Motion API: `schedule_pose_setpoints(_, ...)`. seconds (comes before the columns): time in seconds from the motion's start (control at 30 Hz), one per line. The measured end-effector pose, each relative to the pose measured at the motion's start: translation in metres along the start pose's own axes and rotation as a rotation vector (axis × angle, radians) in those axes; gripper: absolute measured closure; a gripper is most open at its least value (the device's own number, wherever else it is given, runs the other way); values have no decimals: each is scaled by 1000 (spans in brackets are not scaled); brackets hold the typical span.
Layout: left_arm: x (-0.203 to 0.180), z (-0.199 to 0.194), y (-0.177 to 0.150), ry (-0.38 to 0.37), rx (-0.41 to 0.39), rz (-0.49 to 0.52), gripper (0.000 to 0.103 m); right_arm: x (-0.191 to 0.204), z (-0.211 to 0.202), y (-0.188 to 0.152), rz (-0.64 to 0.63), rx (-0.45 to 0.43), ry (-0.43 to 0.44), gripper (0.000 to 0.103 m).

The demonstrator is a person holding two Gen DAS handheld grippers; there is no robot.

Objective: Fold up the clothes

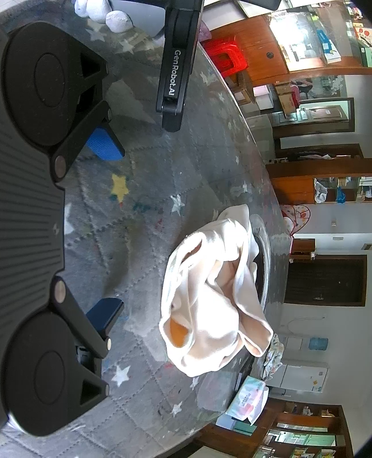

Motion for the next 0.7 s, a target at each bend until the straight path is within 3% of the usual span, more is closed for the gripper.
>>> schedule_pose_setpoints(0.33, -41, -13, -16, -26, 9, 71, 0, -9, -24, -11, 103, 1, -31, 0)
schedule_pose_setpoints(0.7, -48, -35, -18, -46, 18, 71, 0, -12, -46, -18, 142, -13, -82, 0)
Point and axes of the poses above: each gripper's, at about its wrist camera, not at the fingertips, and z roughly the way its jaws point, x to its left, y to its top, the point moved 2 cm from there along z, roughly the way its jaws point, and after that the axes turned 1 degree about -x, right-handed, at the moved point
